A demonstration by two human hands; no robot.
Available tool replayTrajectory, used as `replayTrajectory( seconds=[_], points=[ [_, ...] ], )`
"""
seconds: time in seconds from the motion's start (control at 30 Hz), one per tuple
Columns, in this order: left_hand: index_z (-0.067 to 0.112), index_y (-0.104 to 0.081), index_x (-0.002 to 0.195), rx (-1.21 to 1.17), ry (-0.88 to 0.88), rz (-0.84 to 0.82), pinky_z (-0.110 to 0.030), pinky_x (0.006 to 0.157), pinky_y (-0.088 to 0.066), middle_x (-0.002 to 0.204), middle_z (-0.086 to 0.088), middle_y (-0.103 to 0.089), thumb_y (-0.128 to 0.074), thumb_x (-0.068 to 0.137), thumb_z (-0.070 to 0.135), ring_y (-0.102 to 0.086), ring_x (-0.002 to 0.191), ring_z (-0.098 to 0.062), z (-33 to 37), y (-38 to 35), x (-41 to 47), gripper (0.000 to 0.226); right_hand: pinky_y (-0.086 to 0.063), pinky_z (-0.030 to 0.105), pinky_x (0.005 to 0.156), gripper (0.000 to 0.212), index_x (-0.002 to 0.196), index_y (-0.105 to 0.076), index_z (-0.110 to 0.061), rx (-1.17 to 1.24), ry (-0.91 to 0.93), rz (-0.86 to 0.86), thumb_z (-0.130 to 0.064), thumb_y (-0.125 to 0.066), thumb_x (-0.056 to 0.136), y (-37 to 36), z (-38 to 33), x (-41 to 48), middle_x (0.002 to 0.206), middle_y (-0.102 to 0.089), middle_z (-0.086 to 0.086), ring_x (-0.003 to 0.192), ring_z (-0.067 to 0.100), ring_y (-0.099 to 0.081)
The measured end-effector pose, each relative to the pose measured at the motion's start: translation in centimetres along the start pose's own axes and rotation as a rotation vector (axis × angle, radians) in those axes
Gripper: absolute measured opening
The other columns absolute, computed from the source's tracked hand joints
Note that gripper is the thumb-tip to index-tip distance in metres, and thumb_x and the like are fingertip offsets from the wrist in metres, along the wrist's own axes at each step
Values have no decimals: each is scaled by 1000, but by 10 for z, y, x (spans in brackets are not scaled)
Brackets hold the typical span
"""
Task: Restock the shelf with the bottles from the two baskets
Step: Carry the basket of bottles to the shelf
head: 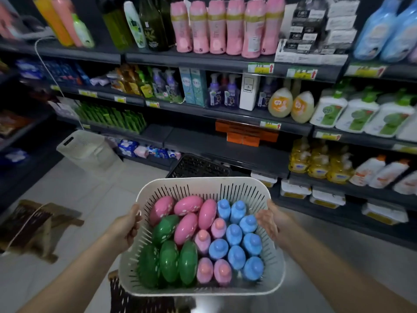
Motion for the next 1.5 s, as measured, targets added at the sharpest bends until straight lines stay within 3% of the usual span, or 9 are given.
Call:
replayTrajectory(
  seconds=[0.07,0.17,0.33,0.47,0.63,0.8,1.03,1.23,1.5],
  points=[
    [12,-52,71,-25,20,9,-11,33,-23,47,4,-41,-45,93,53,-30,44,-10,9,-18,5,46,-44,38,90,61,91,-63,-4,-49,-1,-48,-61,-42,89,3,-27,21,94,-71,11,83,22,-64],
    [12,-52,71,-60,18,37,-11,35,-23,47,3,-42,-44,93,51,-30,44,-10,27,-43,13,45,-40,26,67,49,79,-58,-10,-56,-25,-76,-55,-44,92,0,-62,44,65,-65,1,62,12,-62],
    [12,-52,74,-41,11,48,-17,40,-22,55,0,-41,-43,94,50,-31,44,-11,64,-77,48,44,-43,28,68,49,111,-57,-2,-109,48,-54,-47,-44,96,-3,-101,92,94,-67,8,82,18,-65],
    [12,-52,75,11,13,45,-19,38,-21,57,0,-39,-42,94,51,-30,46,-13,101,-96,97,45,-50,33,77,46,110,-58,-4,-84,-5,34,-45,-43,97,-15,-112,127,88,-65,8,82,23,-65],
    [13,-53,78,104,6,27,-23,42,-20,59,0,-40,-43,94,53,-31,49,-12,151,-109,163,44,-46,17,44,58,94,-62,-6,27,-86,123,-62,-46,88,-45,-122,161,89,-69,7,66,14,-61],
    [12,-52,76,164,-29,0,-17,35,-21,59,-1,-39,-43,95,50,-30,48,-13,193,-115,225,43,-45,23,72,55,95,-59,-10,31,-100,127,-61,-38,91,-83,-135,188,92,-66,3,85,17,-60],
    [10,-55,75,269,-79,-36,-22,43,-20,61,-6,-43,-44,94,50,-32,48,-16,239,-123,302,47,-41,21,58,55,98,-57,-9,88,-130,187,-60,-36,92,-123,-137,226,88,-63,3,76,13,-58],
    [9,-59,75,353,-113,-52,-25,45,-21,63,-9,-47,-44,92,57,-34,49,-19,264,-134,353,52,-38,22,53,49,75,-52,-12,277,-159,255,-58,-44,90,-144,-136,250,47,-59,-2,57,16,-47],
    [9,-60,74,389,-131,-58,-24,46,-24,64,-11,-50,-44,92,57,-38,49,-21,263,-143,392,54,-44,26,64,47,77,-53,-9,361,-116,269,-53,-44,93,-159,-135,265,68,-54,6,62,17,-51]
  ],
)
Point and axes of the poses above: each hand's wrist, its own x-axis towards the middle knuckle, its own y-axis out of the back of the hand, z = x × y, the point moved 5 cm from there along x, towards the middle knuckle
